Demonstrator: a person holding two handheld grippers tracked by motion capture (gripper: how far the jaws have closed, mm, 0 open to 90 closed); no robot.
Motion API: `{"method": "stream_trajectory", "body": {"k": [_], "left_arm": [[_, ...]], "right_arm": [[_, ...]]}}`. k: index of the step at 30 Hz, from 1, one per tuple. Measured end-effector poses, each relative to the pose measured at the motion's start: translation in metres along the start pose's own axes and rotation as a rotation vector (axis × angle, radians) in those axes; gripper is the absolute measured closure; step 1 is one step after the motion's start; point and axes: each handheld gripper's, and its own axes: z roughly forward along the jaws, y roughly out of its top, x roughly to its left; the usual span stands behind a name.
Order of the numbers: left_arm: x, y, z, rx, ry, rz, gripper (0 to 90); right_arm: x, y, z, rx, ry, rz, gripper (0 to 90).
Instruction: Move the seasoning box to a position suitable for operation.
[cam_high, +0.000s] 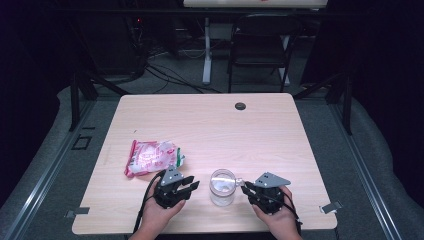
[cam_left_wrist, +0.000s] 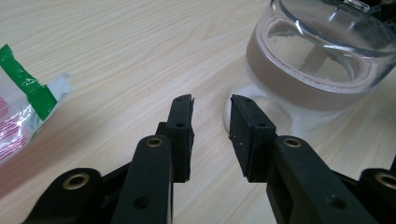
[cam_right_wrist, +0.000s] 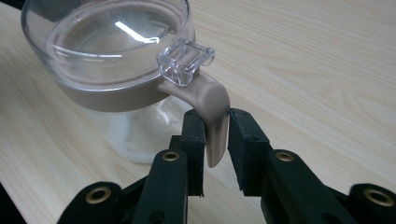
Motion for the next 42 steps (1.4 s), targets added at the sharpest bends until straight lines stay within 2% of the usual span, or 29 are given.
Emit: {"method": "stream_trajectory", "body": {"k": [6,12,16,27,32,35,37,42], "left_arm": [[-0.002,0.001,-0.001,0.000,-0.008,0.013,70.6],[-0.002,0.002,-0.003,-0.003,-0.010,0.021,72.0],[-0.003,0.004,-0.004,-0.006,-0.020,0.018,73.0],[-0.008,0.011,-0.004,-0.015,-0.035,0.029,76.8],[-0.012,0.015,-0.002,-0.005,-0.054,0.039,83.4],[-0.014,0.018,-0.002,-0.001,-0.060,0.054,87.6],[-0.015,0.019,-0.002,0.006,-0.073,0.059,89.9],[-0.018,0.017,0.000,0.022,-0.096,0.067,90.0]], "right_arm": [[0.000,0.001,-0.009,-0.025,0.024,0.005,73.4],[0.003,0.005,-0.020,-0.047,0.022,-0.012,73.6],[0.002,0.010,-0.027,-0.073,0.027,0.015,75.6],[0.003,0.026,-0.028,-0.069,0.004,0.027,80.3],[0.004,0.035,-0.029,-0.086,-0.005,0.036,82.9],[0.006,0.039,-0.028,-0.090,0.009,0.047,85.1],[0.009,0.042,-0.026,-0.080,0.000,0.028,85.5],[0.012,0.046,-0.022,-0.083,0.004,0.024,85.2]]}}
